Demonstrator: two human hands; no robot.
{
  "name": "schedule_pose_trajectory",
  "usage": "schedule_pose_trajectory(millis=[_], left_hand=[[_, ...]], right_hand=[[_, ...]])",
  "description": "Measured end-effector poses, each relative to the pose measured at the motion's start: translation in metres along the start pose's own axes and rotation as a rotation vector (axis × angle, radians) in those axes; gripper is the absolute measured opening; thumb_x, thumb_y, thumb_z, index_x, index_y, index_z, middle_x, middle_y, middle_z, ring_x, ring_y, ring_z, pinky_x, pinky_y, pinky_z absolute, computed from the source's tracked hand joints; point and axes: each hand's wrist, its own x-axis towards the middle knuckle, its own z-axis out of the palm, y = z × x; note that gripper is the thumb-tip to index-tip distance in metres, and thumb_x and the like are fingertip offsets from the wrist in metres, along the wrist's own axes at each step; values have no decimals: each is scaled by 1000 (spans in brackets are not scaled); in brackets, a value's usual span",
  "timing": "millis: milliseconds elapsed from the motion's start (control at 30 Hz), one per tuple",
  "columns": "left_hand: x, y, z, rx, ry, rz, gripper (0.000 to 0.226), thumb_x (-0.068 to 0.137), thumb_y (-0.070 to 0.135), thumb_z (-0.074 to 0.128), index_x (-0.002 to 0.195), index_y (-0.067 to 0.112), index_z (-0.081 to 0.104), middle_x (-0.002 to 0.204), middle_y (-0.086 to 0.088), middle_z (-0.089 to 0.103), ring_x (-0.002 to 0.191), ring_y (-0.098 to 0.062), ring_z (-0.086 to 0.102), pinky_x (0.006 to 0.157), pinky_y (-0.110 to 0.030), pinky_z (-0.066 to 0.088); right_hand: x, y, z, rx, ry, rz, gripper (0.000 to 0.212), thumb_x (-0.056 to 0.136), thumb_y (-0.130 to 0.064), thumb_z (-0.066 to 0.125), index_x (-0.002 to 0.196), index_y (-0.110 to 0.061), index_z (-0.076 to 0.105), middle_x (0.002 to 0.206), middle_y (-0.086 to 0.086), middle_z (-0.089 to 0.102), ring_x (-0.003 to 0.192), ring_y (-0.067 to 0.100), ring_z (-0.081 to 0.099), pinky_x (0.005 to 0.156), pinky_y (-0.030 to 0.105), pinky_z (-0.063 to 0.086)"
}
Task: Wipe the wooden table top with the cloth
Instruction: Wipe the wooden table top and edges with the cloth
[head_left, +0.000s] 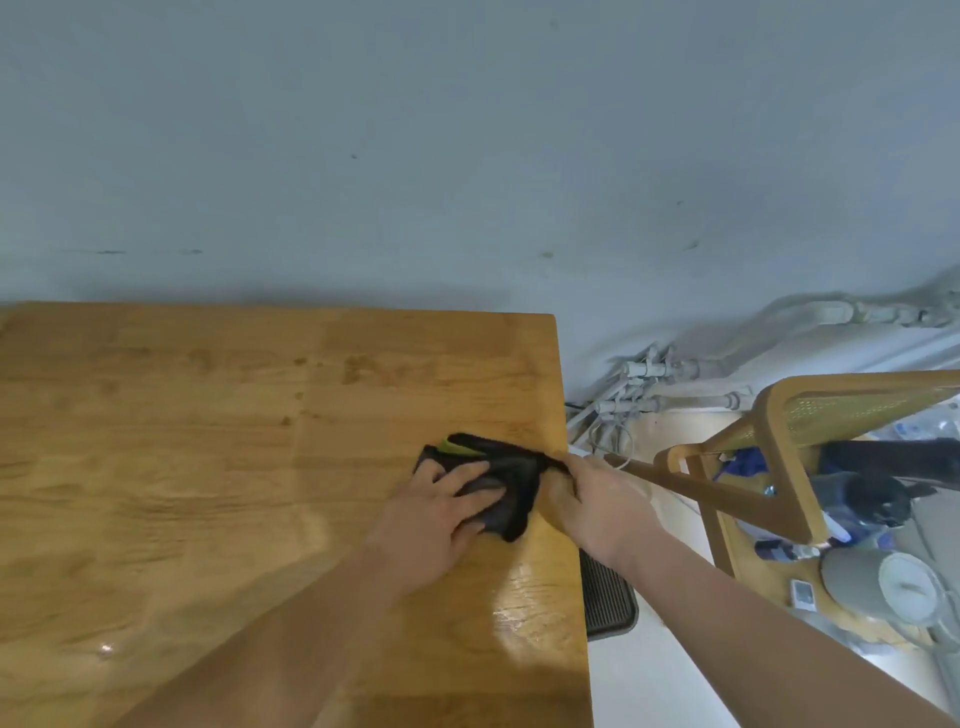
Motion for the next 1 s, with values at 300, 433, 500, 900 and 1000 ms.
schedule_pose_trajectory(millis=[300,433,500,900,1000], left_hand=[[18,-85,-32,71,-48,128,46,108,50,28,154,51,28,168,17,18,114,-26,38,96,-40,43],[59,-139,-56,22,40,-151,47,107,52,30,154,53,26,167,16,19,116,-26,36,97,-39,43],[65,-161,-57,-2,78,-224,48,106,53,31,154,53,26,167,14,21,115,-27,35,96,-37,43],[-28,-249,-47,54,174,-142,47,105,54,29,151,52,32,162,14,33,106,-21,40,87,-35,46],[-21,-275,-61,-56,248,-595,50,104,53,32,154,48,31,164,10,29,114,-28,40,93,-39,47]], right_hand=[[50,-82,21,-148,-93,-80,76,82,-28,68,151,-23,38,150,-1,39,137,24,43,105,39,49],[70,-110,33,-148,-62,16,95,81,-33,77,158,-24,22,160,-1,25,144,25,32,110,42,45],[80,-128,39,-210,-28,-16,94,82,-40,77,156,-28,21,162,-2,19,146,23,28,107,44,48],[124,-230,71,-488,-77,15,111,72,-38,90,157,-34,20,165,11,9,154,36,9,100,50,55],[128,-238,69,-499,-95,49,113,71,-34,92,157,-34,19,166,13,7,154,38,8,100,52,55]])
